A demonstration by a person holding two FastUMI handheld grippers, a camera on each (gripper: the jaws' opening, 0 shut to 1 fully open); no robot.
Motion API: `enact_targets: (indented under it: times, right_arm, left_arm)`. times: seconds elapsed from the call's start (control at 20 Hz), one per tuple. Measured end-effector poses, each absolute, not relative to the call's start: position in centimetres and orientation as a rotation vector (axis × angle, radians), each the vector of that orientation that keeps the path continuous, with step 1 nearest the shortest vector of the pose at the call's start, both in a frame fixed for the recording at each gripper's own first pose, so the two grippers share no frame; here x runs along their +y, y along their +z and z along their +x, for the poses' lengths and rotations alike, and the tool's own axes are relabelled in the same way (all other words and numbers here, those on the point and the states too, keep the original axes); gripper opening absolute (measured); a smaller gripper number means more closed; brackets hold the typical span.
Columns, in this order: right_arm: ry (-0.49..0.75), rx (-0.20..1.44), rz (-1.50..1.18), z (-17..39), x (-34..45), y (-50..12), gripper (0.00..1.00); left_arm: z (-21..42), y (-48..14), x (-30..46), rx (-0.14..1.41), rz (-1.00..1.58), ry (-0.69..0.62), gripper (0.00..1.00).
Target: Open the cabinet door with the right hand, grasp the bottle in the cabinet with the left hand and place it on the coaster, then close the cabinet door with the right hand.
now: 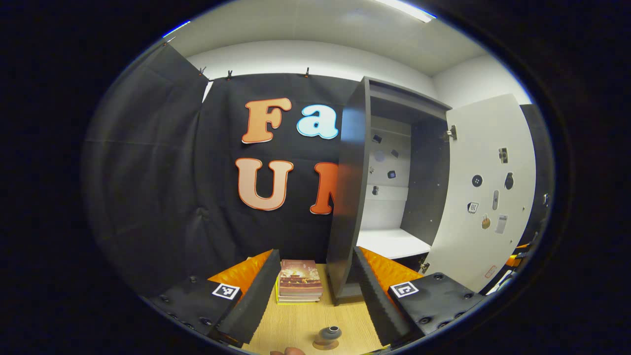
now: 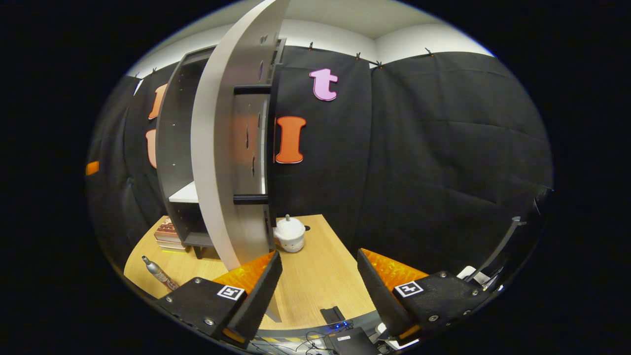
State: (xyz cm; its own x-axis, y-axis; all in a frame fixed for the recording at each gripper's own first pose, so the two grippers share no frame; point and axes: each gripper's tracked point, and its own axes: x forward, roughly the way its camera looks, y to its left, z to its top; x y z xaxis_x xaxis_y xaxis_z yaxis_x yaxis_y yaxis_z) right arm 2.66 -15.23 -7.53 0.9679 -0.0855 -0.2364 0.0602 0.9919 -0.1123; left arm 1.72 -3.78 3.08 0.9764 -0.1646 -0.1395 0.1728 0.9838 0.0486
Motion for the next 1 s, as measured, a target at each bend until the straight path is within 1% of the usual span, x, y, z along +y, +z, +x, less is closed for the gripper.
enact_targets:
  times: [0.05,0.2,0.3,0.4,0.65,0.75,0.85,1.0]
  right_arm:
    - [-0.072,0.248,-0.096,2.5,-15.3,-7.6,0.93]
    - [-0.057,0.258,-0.078,2.6,-14.7,-7.7,0.93]
    - [-0.046,0.258,-0.076,2.6,-13.9,-7.7,0.90]
    - [-0.020,0.262,-0.065,2.4,-12.6,-7.8,0.90]
    - [0.076,0.254,-0.054,2.4,-8.8,-7.8,0.89]
    - [0.092,0.252,-0.056,2.4,-7.8,-7.8,0.89]
    - [0.099,0.252,-0.063,2.3,-7.2,-7.9,0.89]
    - [0.117,0.255,-0.063,2.3,-6.0,-8.1,0.89]
  left_arm:
    - [1.7,4.3,-3.5,0.124,0.054,-0.162,0.95]
    - [1.5,7.4,-2.4,0.078,0.067,-0.140,0.95]
    - [1.4,8.5,-2.0,0.062,0.079,-0.127,0.96]
    - [0.9,8.9,-1.6,0.058,0.076,-0.123,0.94]
    - [0.6,8.7,-0.6,0.069,0.055,-0.110,0.94]
    - [0.6,8.7,0.0,0.078,0.050,-0.104,0.94]
    - [0.5,9.0,0.9,0.081,0.044,-0.090,0.96]
    - [0.5,10.3,1.7,0.060,0.047,-0.078,0.94]
